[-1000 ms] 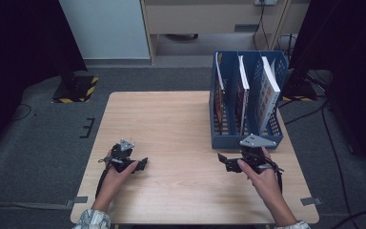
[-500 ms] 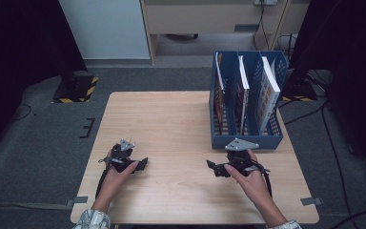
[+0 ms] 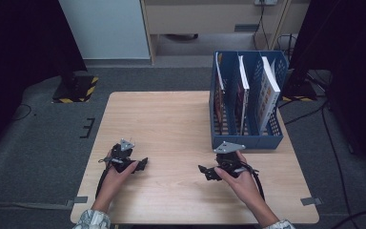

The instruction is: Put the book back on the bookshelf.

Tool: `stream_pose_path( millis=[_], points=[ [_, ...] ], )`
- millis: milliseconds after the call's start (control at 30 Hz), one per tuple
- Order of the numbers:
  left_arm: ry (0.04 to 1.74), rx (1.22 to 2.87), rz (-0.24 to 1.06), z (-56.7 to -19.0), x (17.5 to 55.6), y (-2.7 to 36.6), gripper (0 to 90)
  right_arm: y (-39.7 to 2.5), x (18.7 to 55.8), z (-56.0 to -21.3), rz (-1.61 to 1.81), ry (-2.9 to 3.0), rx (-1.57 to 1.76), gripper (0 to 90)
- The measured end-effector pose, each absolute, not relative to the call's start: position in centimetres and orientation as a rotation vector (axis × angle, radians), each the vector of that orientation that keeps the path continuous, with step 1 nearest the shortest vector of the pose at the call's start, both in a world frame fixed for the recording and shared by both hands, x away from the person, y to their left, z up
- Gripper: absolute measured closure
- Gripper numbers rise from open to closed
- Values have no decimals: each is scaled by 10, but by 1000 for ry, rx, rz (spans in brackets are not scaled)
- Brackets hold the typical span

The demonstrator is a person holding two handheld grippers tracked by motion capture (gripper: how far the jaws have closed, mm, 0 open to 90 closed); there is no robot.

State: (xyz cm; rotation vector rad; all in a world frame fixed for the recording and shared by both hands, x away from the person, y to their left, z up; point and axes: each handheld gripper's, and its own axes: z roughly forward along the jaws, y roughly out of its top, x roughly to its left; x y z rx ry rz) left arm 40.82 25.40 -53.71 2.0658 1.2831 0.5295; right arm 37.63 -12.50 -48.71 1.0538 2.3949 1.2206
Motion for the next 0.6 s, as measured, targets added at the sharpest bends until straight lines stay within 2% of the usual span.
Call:
stream_pose_path(
  millis=[600],
  points=[
    [1284,2066,529,-537,408,254,8,-82,380,-514,1132,2544,1002,68]
  ],
)
